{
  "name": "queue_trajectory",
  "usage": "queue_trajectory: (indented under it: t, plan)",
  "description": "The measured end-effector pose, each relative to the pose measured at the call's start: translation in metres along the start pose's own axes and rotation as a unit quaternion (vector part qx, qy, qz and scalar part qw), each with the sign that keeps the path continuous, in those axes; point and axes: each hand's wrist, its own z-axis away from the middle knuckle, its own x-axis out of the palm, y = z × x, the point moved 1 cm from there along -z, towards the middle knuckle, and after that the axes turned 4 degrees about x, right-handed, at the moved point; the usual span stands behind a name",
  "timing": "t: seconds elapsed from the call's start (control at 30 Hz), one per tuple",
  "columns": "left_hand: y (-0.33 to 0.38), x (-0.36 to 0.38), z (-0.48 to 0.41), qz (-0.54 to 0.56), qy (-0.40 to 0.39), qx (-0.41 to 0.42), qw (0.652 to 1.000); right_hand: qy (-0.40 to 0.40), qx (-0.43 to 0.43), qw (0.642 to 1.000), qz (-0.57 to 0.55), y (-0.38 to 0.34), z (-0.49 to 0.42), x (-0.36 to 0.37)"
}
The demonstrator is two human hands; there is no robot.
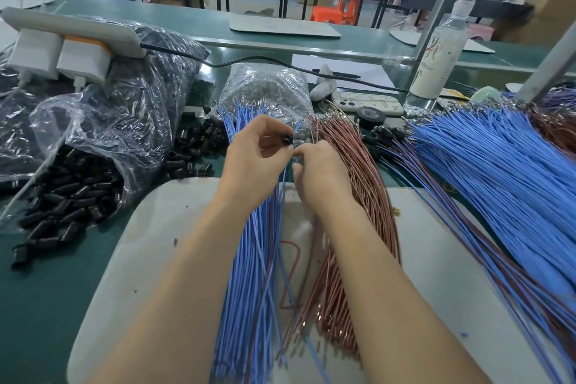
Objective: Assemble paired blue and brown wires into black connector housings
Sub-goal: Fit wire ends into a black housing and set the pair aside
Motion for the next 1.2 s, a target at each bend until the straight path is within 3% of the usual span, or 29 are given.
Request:
queue_trajectory:
  t: [0.23,0.5,0.63,0.7,1.0,1.2]
  plan:
    - [-0.001,0.002,0.002,-0.007,-0.019,0.011,1.0,-0.007,0.009,1.0,0.024,-0.003,-0.007,0.006]
    - [-0.003,0.001,0.001,-0.012,-0.018,0.014,1.0,0.01,0.004,0.99,-0.14,0.01,0.001,-0.011]
    - [-0.003,0.002,0.001,-0.022,-0.01,0.021,0.999,0.037,-0.033,0.928,-0.369,0.009,0.013,-0.028]
    - [-0.003,0.005,0.002,-0.042,-0.009,0.026,0.999,0.027,-0.047,0.907,-0.417,0.007,0.018,-0.03]
    - [-0.007,0.008,0.006,-0.251,0.018,0.036,0.967,0.142,-0.024,0.908,-0.393,0.003,0.019,-0.025]
    - [-0.008,0.009,0.006,-0.281,-0.007,0.042,0.959,0.143,-0.016,0.896,-0.42,0.003,0.019,-0.025]
